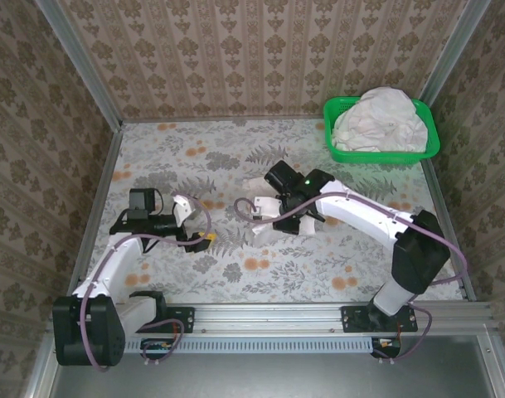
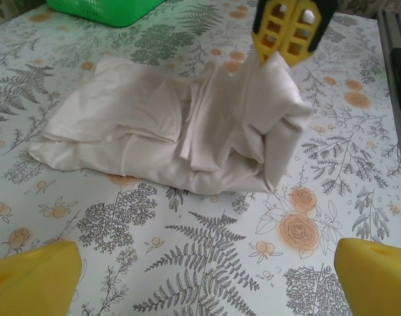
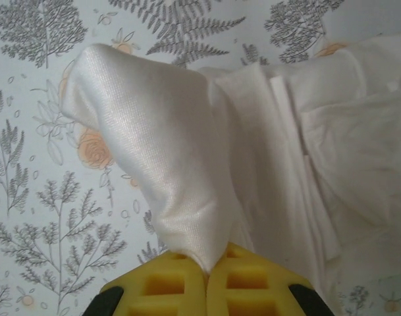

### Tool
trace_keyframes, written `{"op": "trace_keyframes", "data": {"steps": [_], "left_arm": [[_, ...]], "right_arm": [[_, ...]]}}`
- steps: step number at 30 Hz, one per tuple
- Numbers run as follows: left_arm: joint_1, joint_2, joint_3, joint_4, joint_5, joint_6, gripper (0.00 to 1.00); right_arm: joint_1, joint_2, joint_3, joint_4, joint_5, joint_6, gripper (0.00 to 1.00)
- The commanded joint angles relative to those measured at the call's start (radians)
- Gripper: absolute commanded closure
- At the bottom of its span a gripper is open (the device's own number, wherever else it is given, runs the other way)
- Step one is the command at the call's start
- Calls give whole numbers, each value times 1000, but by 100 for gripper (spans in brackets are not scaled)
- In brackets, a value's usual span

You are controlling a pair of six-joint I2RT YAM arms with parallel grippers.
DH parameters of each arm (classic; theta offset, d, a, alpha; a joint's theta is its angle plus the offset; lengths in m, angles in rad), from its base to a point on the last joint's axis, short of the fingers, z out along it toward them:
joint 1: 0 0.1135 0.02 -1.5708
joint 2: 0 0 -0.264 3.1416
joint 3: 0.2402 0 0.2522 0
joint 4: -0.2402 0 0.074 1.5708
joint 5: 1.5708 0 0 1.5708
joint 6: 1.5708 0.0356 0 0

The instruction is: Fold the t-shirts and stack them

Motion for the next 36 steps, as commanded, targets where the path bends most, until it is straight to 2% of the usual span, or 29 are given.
{"op": "trace_keyframes", "data": {"steps": [1, 12, 20, 24, 26, 28, 32, 36], "left_arm": [[10, 10, 15, -2, 26, 46, 0], [35, 62, 44, 18, 37, 67, 0], [32, 30, 14, 13, 43, 50, 0], [18, 34, 6, 98, 34, -1, 0], [13, 55, -6, 231, -8, -136, 0], [12, 98, -6, 377, -117, -367, 0], [-4, 202, 117, 375, -329, -702, 0], [-77, 286, 240, 307, -475, -909, 0]], "right_arm": [[-31, 52, 98, -79, -35, -68, 100], [-126, 224, 377, -170, -78, -157, 100], [-178, 372, 592, -203, -64, -196, 100], [-189, 396, 640, -240, -81, -204, 100], [-187, 383, 627, -255, -109, -198, 100], [-181, 352, 577, -246, -124, -187, 100], [-144, 238, 373, -147, -96, -166, 100], [-105, 162, 245, -87, -81, -119, 100]]}}
